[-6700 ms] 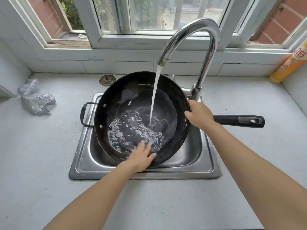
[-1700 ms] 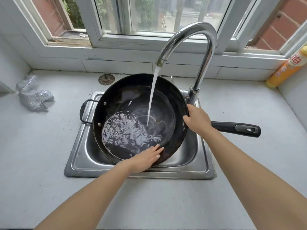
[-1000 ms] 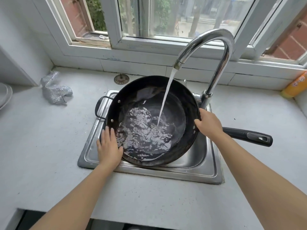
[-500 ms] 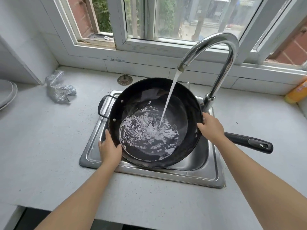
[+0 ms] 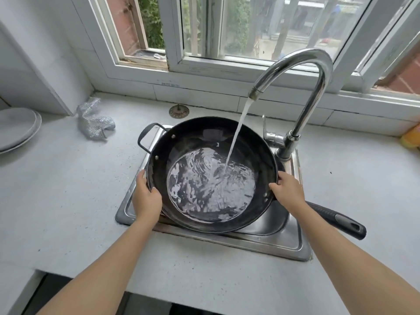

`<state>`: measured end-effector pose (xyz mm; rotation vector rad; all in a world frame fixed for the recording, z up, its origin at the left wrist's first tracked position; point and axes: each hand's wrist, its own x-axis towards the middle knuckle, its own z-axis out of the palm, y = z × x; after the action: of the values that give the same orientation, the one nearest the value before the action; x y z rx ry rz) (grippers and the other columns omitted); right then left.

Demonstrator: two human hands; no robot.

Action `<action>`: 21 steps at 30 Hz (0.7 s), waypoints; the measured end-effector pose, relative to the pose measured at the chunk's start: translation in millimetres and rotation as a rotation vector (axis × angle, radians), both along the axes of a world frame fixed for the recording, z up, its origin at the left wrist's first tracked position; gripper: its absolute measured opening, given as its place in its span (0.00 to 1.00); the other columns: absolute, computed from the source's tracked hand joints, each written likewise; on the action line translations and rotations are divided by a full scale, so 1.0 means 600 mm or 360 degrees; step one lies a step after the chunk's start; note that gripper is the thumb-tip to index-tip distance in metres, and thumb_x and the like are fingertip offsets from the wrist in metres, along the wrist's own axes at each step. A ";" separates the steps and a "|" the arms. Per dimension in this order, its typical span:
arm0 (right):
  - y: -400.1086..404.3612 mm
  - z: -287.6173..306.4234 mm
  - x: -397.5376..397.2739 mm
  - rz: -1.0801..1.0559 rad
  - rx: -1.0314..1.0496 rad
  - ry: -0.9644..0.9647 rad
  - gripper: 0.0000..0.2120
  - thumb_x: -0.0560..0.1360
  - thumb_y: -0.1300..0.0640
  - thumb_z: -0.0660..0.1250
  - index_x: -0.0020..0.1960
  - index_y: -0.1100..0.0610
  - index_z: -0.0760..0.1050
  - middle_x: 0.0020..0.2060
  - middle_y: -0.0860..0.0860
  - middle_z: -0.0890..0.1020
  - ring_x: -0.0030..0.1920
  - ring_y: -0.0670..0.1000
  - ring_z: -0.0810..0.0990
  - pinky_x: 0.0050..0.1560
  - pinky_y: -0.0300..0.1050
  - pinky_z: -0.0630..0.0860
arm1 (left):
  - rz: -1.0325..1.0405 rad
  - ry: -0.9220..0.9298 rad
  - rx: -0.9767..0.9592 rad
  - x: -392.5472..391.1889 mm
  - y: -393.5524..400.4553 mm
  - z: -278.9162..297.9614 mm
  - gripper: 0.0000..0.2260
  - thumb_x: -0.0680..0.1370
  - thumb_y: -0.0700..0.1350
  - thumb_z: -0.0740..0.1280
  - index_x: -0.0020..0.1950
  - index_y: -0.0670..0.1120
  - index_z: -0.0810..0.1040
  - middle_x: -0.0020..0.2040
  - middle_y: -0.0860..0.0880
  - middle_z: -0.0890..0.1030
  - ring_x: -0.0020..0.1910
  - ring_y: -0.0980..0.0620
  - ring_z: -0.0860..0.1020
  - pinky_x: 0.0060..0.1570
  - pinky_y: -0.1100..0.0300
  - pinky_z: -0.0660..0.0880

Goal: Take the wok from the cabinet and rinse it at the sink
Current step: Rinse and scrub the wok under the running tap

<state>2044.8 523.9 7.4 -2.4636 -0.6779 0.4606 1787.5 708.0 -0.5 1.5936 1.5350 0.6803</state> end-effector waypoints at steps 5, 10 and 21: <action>-0.004 -0.014 -0.008 -0.0013 0.0071 0.0105 0.04 0.72 0.64 0.62 0.41 0.66 0.71 0.31 0.58 0.73 0.33 0.57 0.71 0.33 0.45 0.65 | 0.0108 -0.0120 0.0128 -0.006 -0.004 0.022 0.25 0.75 0.29 0.54 0.70 0.45 0.68 0.63 0.44 0.77 0.56 0.43 0.76 0.52 0.54 0.70; -0.008 -0.026 -0.020 -0.0029 0.0050 0.0219 0.06 0.72 0.64 0.63 0.42 0.68 0.72 0.31 0.57 0.74 0.31 0.56 0.73 0.33 0.45 0.68 | 0.0142 -0.0100 0.0235 -0.015 -0.002 0.043 0.24 0.73 0.29 0.55 0.66 0.46 0.70 0.56 0.40 0.80 0.46 0.43 0.75 0.46 0.58 0.68; -0.023 -0.036 -0.042 -0.0059 0.0108 0.0539 0.13 0.72 0.66 0.63 0.31 0.56 0.69 0.28 0.55 0.75 0.37 0.59 0.81 0.25 0.38 0.69 | 0.0129 0.0057 0.0306 -0.006 -0.013 0.109 0.23 0.73 0.30 0.56 0.65 0.45 0.72 0.31 0.55 0.71 0.41 0.45 0.71 0.43 0.59 0.64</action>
<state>2019.7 509.9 -14.4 -2.2545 -0.4971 0.8032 1784.1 700.0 65.0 1.6997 1.6075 0.8707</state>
